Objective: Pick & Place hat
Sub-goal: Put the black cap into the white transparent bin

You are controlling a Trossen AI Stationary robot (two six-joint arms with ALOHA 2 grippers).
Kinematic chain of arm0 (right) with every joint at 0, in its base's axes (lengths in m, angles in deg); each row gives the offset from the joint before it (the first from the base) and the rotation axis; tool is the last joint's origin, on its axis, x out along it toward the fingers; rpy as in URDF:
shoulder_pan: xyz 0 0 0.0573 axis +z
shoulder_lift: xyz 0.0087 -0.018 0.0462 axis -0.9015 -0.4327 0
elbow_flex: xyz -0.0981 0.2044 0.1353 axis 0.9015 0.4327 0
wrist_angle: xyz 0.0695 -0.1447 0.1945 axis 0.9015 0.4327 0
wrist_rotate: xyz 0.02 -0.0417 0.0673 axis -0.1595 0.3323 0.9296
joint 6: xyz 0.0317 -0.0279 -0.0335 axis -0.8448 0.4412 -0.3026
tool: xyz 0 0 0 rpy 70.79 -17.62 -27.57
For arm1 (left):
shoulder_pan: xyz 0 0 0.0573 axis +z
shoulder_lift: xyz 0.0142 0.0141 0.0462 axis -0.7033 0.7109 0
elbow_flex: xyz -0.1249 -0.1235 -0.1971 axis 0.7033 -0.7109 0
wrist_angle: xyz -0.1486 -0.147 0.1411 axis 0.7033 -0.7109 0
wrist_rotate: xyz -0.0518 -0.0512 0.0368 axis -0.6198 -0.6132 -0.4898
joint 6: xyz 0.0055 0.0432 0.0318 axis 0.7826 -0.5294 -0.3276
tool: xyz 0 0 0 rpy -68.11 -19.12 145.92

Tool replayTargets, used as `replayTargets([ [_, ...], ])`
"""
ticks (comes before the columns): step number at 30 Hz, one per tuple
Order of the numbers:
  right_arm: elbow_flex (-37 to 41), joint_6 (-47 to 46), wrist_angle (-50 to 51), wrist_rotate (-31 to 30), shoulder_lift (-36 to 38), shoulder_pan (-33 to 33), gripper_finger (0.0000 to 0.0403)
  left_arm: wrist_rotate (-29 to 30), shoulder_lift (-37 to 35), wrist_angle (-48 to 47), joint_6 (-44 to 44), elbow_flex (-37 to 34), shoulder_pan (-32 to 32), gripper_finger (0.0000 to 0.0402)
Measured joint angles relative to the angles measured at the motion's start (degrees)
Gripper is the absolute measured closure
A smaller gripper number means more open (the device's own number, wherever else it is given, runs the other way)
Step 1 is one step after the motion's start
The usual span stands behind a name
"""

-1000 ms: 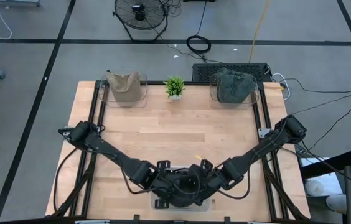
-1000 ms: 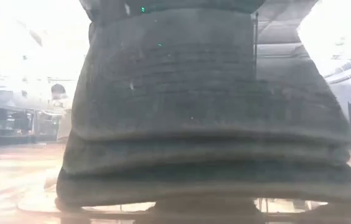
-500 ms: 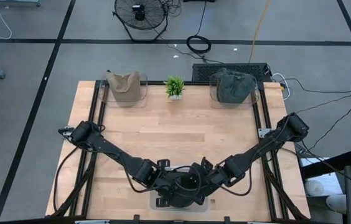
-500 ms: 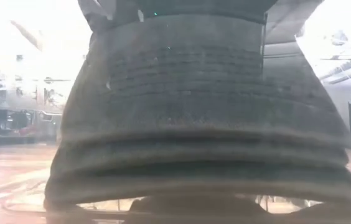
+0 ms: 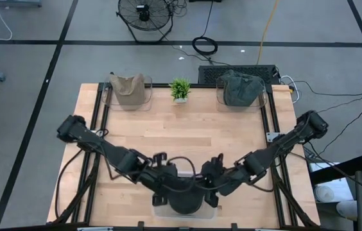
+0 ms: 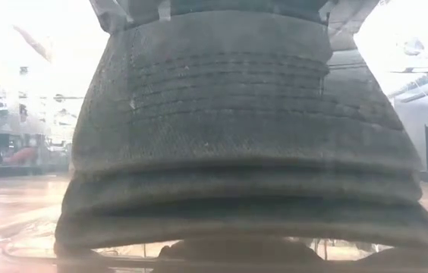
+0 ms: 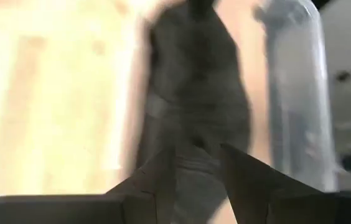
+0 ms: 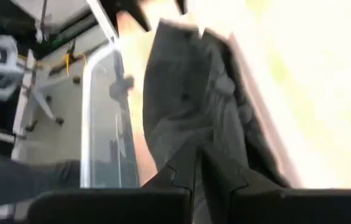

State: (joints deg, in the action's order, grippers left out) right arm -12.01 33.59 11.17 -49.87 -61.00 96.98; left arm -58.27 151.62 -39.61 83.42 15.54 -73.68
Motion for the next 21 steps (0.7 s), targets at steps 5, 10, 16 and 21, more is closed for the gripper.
replayTargets([
  [5,-0.02,1.48,0.79,-6.47,2.57,-0.04,0.0387,9.94,-2.71,-3.08,-1.93,0.02,2.31,0.027],
  [10,-0.04,1.98,4.53,-15.15,2.71,-1.54,0.0387,10.93,-1.3,-5.47,-2.54,-0.02,6.54,0.027],
  [16,4.65,-5.29,2.42,-12.25,2.58,-6.38,0.0387,7.07,2.74,-8.36,-5.27,-0.02,9.16,0.027],
  [21,10.26,-8.09,-2.6,-3.32,2.73,-8.4,0.0387,5.21,5.52,-8.56,-5.82,-0.02,10.27,0.027],
])
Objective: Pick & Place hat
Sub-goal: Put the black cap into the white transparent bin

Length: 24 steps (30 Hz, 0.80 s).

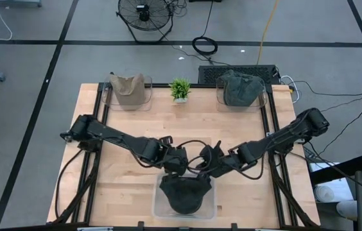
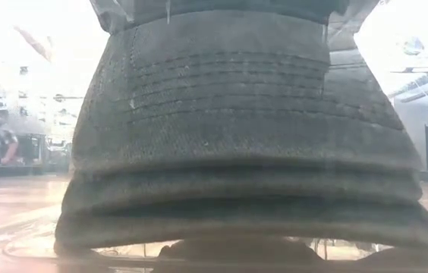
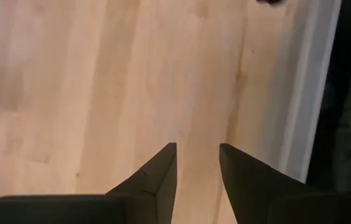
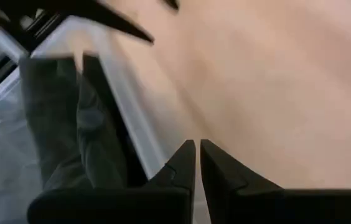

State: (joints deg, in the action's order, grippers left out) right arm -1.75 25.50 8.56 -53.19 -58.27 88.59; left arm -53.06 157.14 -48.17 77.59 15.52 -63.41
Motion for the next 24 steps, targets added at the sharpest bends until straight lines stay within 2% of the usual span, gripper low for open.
replayTargets([
  [4,4.82,-0.49,-9.54,7.42,-0.07,-0.5,0.0387,-4.55,0.44,0.21,1.64,0.0,-0.04,0.027],
  [7,6.0,-0.26,-11.86,10.69,-0.07,0.47,0.0387,-6.35,0.44,0.21,2.63,0.0,-0.98,0.027],
  [24,6.24,1.93,-8.31,10.64,-0.07,1.31,0.0387,-9.19,0.44,0.88,9.21,0.0,-4.43,0.0271],
])
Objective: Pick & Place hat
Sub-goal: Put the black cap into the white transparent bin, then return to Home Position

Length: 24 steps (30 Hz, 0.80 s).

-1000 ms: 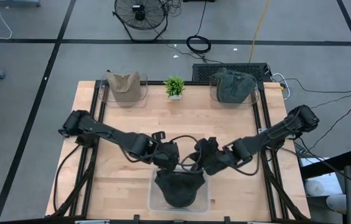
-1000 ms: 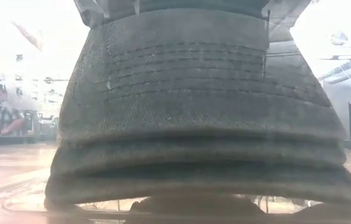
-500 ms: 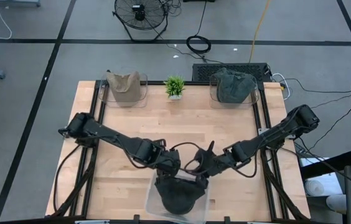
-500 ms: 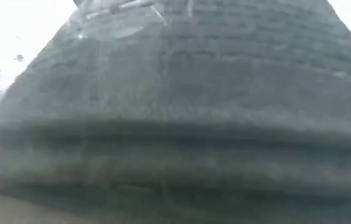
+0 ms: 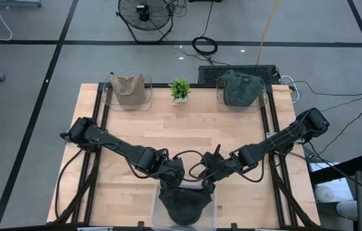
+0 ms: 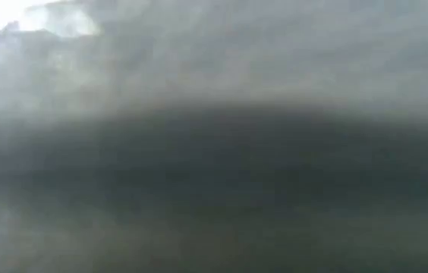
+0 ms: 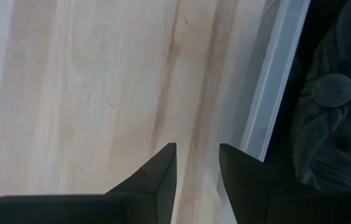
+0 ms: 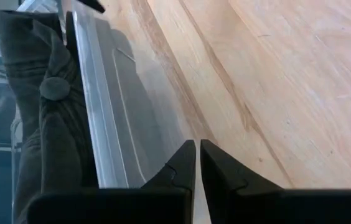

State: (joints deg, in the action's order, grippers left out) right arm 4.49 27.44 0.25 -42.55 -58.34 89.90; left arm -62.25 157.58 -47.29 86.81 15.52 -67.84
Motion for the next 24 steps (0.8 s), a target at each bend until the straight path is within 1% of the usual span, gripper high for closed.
replayTargets([
  [6,0.0,0.42,0.0,-2.68,0.0,0.0,0.0387,-1.79,0.0,0.04,2.69,0.0,-0.12,0.0271],
  [11,0.0,0.43,0.15,-4.92,1.25,0.0,0.0387,-2.88,0.0,-0.7,2.21,0.02,0.12,0.0271],
  [15,0.03,1.6,1.09,-8.83,5.0,0.37,0.0387,-6.0,-0.57,-1.06,1.87,0.04,0.92,0.0271],
  [17,0.02,2.18,1.9,-9.0,7.81,0.41,0.0387,-6.53,-1.83,-1.36,0.83,0.04,1.43,0.0271],
  [19,0.02,3.19,2.54,-8.82,10.58,0.42,0.0387,-5.98,-3.66,-2.57,0.5,0.07,2.34,0.0271],
  [24,0.0,5.1,4.79,-8.9,18.01,0.42,0.0387,-0.78,-10.58,-3.05,-0.32,0.04,5.26,0.0271],
])
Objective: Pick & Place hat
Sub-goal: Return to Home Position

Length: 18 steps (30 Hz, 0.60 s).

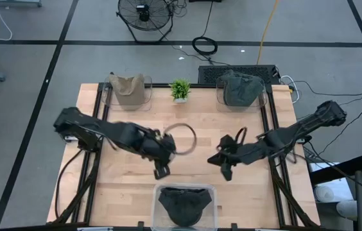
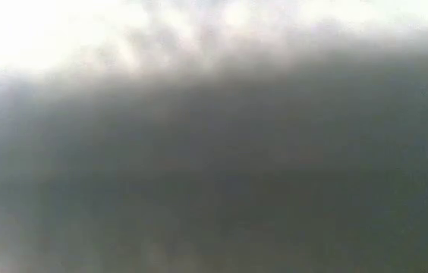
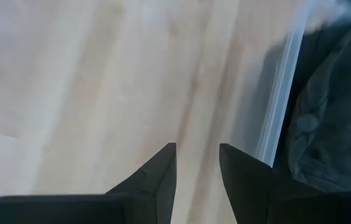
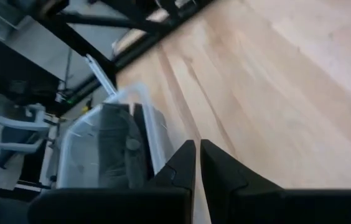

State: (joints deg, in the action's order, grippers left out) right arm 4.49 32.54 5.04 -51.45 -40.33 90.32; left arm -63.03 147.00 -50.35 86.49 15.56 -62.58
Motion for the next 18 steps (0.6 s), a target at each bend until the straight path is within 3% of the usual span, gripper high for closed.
replayTargets([
  [8,0.0,4.7,3.69,-3.88,10.46,-1.87,0.0387,7.39,-11.61,4.3,-7.04,0.0,6.79,0.0271],
  [13,0.0,8.9,3.72,-7.05,16.25,-3.3,0.0387,2.96,-15.46,11.34,-13.86,0.02,12.26,0.0271],
  [18,1.88,10.06,0.91,-15.66,20.18,-2.57,0.0387,-2.07,-15.56,16.81,-18.17,-0.56,15.79,0.0271],
])
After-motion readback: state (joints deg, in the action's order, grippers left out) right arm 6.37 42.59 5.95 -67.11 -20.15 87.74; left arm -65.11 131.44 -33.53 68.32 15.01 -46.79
